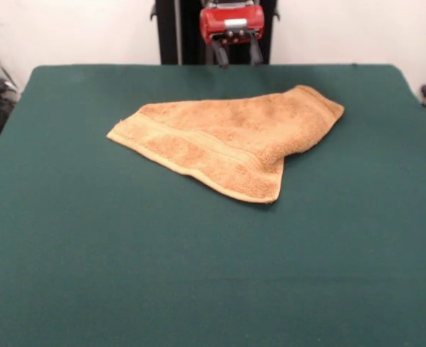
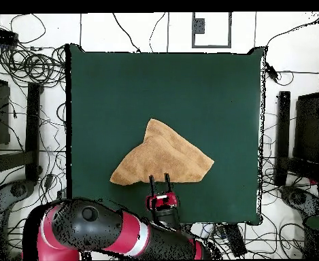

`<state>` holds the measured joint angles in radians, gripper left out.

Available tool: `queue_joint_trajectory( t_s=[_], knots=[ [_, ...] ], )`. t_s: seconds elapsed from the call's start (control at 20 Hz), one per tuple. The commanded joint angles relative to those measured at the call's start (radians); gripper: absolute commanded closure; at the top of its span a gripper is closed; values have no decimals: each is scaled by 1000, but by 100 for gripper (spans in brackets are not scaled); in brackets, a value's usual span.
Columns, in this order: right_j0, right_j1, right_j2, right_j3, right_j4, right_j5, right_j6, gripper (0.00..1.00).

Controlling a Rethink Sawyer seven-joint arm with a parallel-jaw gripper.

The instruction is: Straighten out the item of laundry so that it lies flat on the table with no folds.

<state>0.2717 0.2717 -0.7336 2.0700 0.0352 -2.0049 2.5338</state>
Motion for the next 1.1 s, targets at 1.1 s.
queue_joint_trajectory(
  t_s=[1.1],
  knots=[
    [-155,-152,284,-484,-786,1242,100,0]
  ],
)
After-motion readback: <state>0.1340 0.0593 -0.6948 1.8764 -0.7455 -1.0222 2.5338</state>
